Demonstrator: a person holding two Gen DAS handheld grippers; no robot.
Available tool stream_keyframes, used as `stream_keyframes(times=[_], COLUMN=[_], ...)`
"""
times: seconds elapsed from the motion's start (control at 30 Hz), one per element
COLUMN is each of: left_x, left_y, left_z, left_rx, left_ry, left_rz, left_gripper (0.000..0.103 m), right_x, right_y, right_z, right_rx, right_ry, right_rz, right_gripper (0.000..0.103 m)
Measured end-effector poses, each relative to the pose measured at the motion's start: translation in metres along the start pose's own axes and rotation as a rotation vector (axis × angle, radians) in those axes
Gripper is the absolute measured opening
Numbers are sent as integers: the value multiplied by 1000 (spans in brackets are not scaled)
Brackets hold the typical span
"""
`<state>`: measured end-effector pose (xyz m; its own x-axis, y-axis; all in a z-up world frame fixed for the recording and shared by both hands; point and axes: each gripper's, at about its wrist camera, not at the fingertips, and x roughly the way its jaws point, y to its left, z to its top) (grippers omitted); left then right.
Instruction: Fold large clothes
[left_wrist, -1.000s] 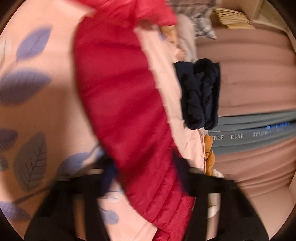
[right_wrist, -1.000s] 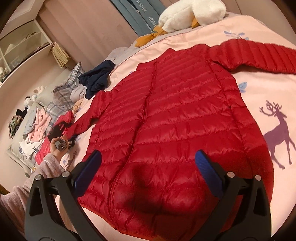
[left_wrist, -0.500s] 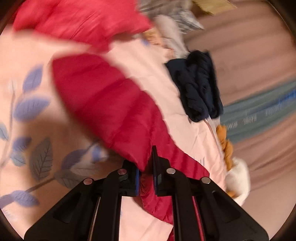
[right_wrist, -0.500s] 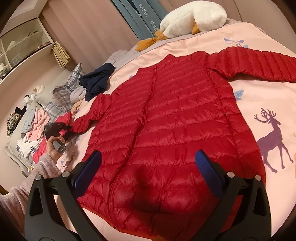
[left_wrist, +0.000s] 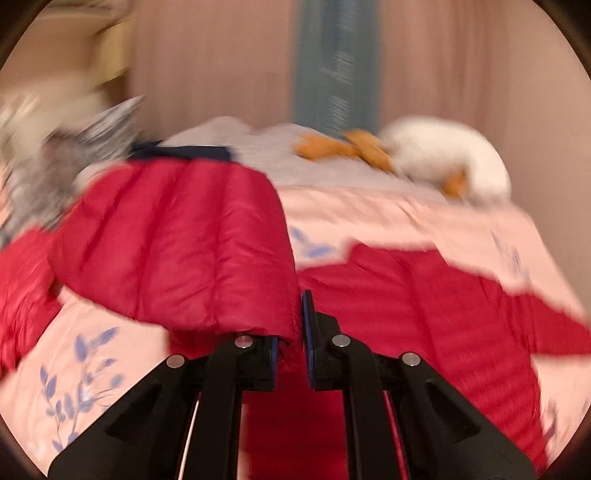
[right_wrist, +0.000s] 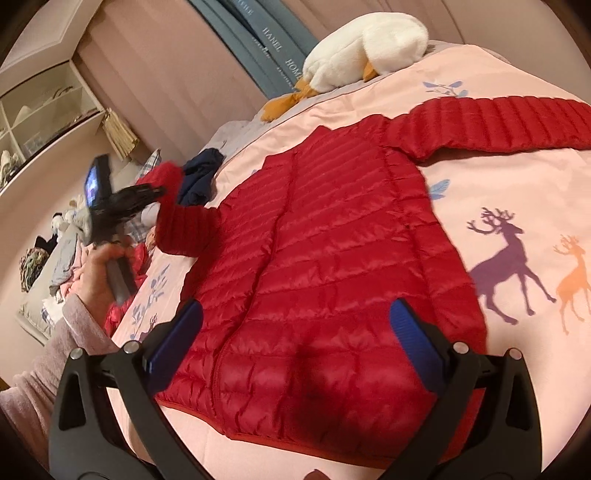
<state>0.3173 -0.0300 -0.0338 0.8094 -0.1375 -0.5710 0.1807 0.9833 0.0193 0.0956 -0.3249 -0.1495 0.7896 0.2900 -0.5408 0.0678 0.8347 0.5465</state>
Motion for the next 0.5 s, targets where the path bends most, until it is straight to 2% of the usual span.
stream_keyframes(times=[0.1,0.2,0.23,0.3,0.33,0.37,0.4,0.43,0.5], left_x=[23,46,54,64,67,68,68,68,61], left_y=[-70,-119,-139,-149,-153,-153,-151,-147,-132], left_z=[-21,-47,-59,-71,-77,-80,-82,-81,-78], left_rx=[154,303,369,401,396,380,360,323,257], left_ry=[85,150,173,209,230,244,255,261,261], left_rz=[-29,11,38,32,11,-7,-21,-41,-106], left_gripper=[11,12,13,22,33,52,64,80,82], right_x=[-8,-14,-17,-21,-23,-25,-26,-26,-24], right_y=[-8,-16,-19,-25,-27,-30,-32,-35,-38], right_z=[-1,0,0,1,2,2,2,3,4], right_rx=[16,27,33,48,54,61,68,76,88], right_ry=[-11,-20,-24,-34,-38,-43,-44,-45,-40], right_rz=[-6,-18,-21,-27,-31,-35,-38,-40,-41], right_gripper=[101,101,101,101,101,101,101,101,101])
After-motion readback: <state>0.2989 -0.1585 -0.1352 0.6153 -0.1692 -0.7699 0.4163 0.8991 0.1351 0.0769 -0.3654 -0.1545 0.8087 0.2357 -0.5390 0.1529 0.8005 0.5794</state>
